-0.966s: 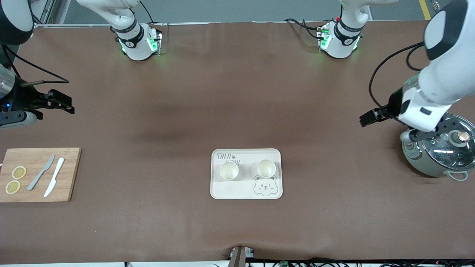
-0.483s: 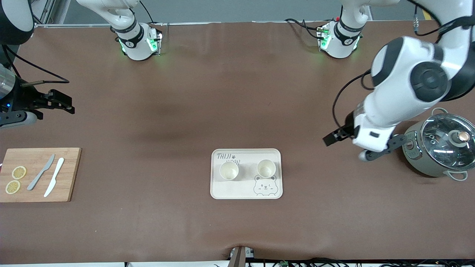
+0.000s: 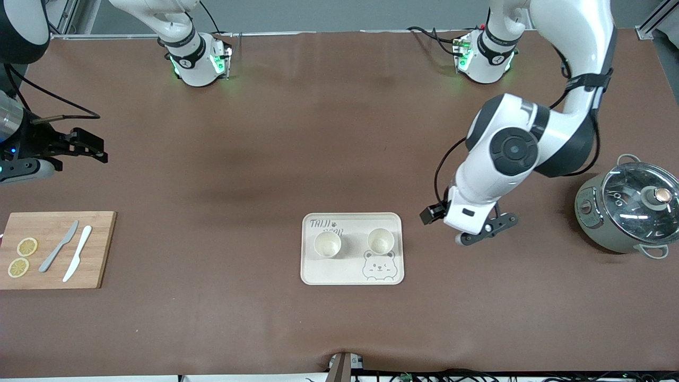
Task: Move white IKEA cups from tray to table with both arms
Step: 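Reach the left gripper to one cup while the right gripper reaches the other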
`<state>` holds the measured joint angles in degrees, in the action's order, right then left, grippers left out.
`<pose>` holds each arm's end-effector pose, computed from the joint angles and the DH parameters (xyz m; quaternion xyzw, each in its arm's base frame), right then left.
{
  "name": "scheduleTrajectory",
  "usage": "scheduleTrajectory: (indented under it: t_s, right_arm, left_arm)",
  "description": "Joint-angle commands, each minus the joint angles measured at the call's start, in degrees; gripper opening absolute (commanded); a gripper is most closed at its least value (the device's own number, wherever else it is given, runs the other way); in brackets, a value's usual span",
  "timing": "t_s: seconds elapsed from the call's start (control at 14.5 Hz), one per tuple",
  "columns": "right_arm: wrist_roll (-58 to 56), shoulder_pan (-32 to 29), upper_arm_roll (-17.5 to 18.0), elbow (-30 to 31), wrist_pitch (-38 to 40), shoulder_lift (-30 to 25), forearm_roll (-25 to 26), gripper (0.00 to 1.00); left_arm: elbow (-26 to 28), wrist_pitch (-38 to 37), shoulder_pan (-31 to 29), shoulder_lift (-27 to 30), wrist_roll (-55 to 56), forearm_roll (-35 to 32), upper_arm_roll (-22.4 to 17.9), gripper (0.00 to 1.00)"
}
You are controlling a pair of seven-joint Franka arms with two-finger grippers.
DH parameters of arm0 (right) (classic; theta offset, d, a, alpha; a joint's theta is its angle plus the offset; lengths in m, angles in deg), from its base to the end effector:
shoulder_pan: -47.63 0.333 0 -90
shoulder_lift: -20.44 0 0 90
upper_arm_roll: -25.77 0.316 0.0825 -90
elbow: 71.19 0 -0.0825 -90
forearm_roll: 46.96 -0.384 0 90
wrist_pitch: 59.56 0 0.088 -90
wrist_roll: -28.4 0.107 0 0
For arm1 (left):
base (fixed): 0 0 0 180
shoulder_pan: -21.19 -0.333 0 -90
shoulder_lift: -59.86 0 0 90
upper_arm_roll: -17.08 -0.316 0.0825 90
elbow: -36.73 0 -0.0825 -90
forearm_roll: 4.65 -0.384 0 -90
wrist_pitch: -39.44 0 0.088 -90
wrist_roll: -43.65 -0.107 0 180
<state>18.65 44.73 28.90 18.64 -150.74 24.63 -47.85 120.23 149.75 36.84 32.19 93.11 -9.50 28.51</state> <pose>0.5768 0.0029 0.5864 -0.9959 -0.0866 0.0238 0.0118 0.6301 -0.2902 0.4095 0.9817 0.1903 -0.0061 0.0034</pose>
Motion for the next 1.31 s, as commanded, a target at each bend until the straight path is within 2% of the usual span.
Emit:
scheduleTrajectory:
  t_s: [0.0,0.34,0.62,1.03,1.24]
  right_arm:
    - [-0.2,-0.2,0.3,1.6,-0.3,-1.6,0.3,1.0]
    - [0.4,1.1,0.4,-0.1,-1.1,-0.9,0.4,1.0]
    - [13.9,7.5,0.4,-4.7,-2.0,5.7,-0.5,1.0]
    - [30.3,15.0,0.5,-5.0,-10.6,11.0,-5.3,1.0]
    - [37.8,20.5,0.4,-5.0,-18.8,15.7,-5.0,1.0]
  left_arm:
    - [-0.9,1.5,2.4,-3.4,3.3,-3.0,0.0,1.0]
    - [-1.1,6.3,4.7,-9.1,5.6,-5.2,-0.1,1.0]
    - [-1.3,10.4,5.3,-11.5,7.2,-5.4,-0.5,1.0]
    - [-1.4,17.8,6.1,-14.4,11.4,-5.3,-0.6,1.0]
    - [-1.5,20.2,6.6,-15.8,12.2,-5.4,-0.7,1.0]
